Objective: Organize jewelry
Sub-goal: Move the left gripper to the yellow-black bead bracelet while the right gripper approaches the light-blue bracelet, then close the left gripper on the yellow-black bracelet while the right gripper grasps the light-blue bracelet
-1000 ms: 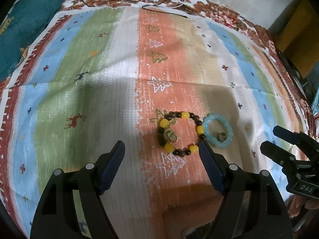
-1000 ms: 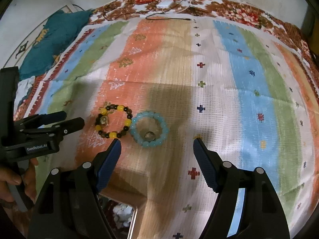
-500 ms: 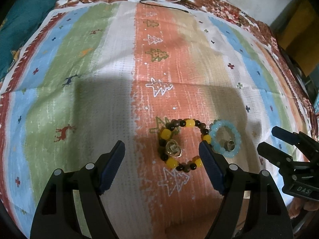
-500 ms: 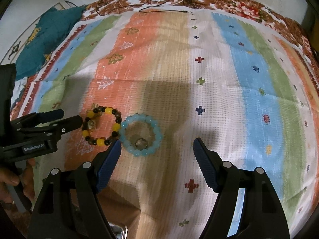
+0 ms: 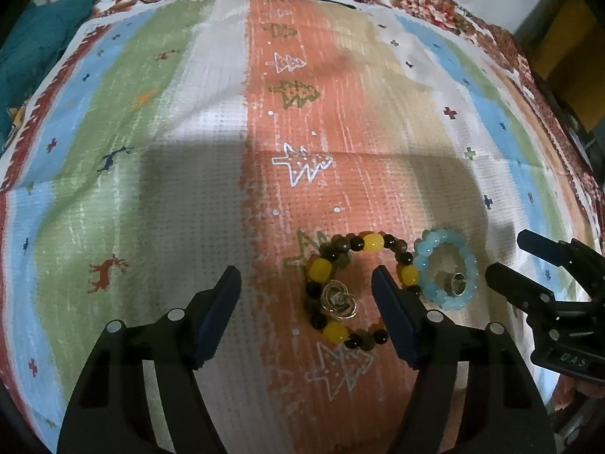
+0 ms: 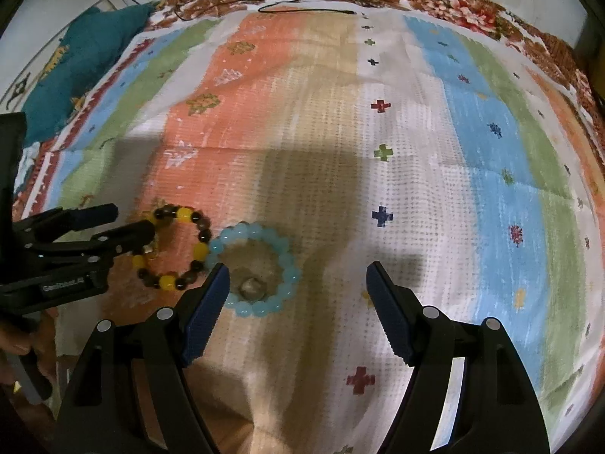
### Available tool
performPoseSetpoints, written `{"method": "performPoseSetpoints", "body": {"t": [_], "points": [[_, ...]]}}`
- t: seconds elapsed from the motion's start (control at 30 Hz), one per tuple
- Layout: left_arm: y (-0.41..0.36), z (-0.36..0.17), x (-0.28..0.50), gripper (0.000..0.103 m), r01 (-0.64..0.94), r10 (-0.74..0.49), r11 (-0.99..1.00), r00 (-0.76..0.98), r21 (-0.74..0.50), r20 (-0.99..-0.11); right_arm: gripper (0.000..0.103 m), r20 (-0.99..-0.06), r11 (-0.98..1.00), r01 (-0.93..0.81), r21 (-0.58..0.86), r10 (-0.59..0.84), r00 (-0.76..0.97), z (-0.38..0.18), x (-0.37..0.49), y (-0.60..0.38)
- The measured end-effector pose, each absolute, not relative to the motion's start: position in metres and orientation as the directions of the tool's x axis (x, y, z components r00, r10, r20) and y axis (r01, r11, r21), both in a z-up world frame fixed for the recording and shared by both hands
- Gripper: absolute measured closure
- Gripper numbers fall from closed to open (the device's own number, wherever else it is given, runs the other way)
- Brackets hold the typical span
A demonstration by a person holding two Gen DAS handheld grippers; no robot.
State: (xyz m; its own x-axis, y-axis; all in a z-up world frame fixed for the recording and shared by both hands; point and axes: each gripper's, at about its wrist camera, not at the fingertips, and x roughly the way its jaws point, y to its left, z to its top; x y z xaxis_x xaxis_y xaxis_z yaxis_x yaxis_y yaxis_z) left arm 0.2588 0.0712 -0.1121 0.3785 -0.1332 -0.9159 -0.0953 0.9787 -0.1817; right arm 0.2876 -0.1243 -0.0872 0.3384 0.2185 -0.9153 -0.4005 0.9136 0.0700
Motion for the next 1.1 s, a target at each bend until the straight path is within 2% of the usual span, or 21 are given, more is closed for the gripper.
{"method": "performPoseSetpoints", "body": {"t": [0.37,0.53,0.63,0.67,0.77,0.83,0.93,0.97,1.0,1.07,1.1], "points": [[0.07,-0.12,0.268,0.044,-0.09,-0.118,0.983,0.368,-0.162,-0.922,0.028,-0.921,0.913,-0.403,0.068,0.213,0.327,-0.099,0.298,-0.117],[0.07,-0.121,0.269,0.053,-0.094,-0.094,0.986,0.364,-0.137,-0.927,0.029,-0.921,0.905,-0.42,0.068,0.219,0.322,-0.104,0.299,-0.111],[0.07,-0.123,0.268,0.06,-0.092,-0.071,0.989,0.359,-0.112,-0.93,0.031,-0.929,0.906,-0.402,0.13,0.253,0.272,-0.111,0.302,-0.113],[0.071,-0.123,0.268,0.062,-0.093,-0.064,0.99,0.359,-0.104,-0.931,0.036,-0.93,0.91,-0.393,0.127,0.247,0.271,-0.113,0.303,-0.113],[0.073,-0.123,0.268,0.067,-0.096,-0.059,0.99,0.357,-0.1,-0.932,0.041,-0.936,0.917,-0.381,0.115,0.229,0.269,-0.116,0.304,-0.116],[0.075,-0.123,0.268,0.079,-0.1,-0.06,0.99,0.357,-0.102,-0.932,0.048,-0.936,0.921,-0.374,0.113,0.225,0.272,-0.116,0.305,-0.117],[0.077,-0.125,0.267,0.091,-0.105,-0.055,0.99,0.356,-0.099,-0.933,0.061,-0.939,0.927,-0.362,0.095,0.205,0.278,-0.117,0.306,-0.121],[0.077,-0.125,0.267,0.091,-0.1,-0.058,0.99,0.357,-0.1,-0.932,0.067,-0.939,0.928,-0.363,0.087,0.198,0.282,-0.117,0.306,-0.122],[0.078,-0.124,0.266,0.091,-0.099,-0.062,0.99,0.358,-0.104,-0.932,0.078,-0.939,0.927,-0.367,0.079,0.193,0.286,-0.117,0.306,-0.123],[0.08,-0.124,0.266,0.091,-0.104,-0.075,0.987,0.356,-0.119,-0.932,0.09,-0.939,0.926,-0.373,0.067,0.185,0.29,-0.116,0.306,-0.123],[0.082,-0.123,0.265,0.092,-0.108,-0.082,0.986,0.355,-0.128,-0.931,0.091,-0.939,0.926,-0.37,0.079,0.194,0.283,-0.115,0.307,-0.125]]}}
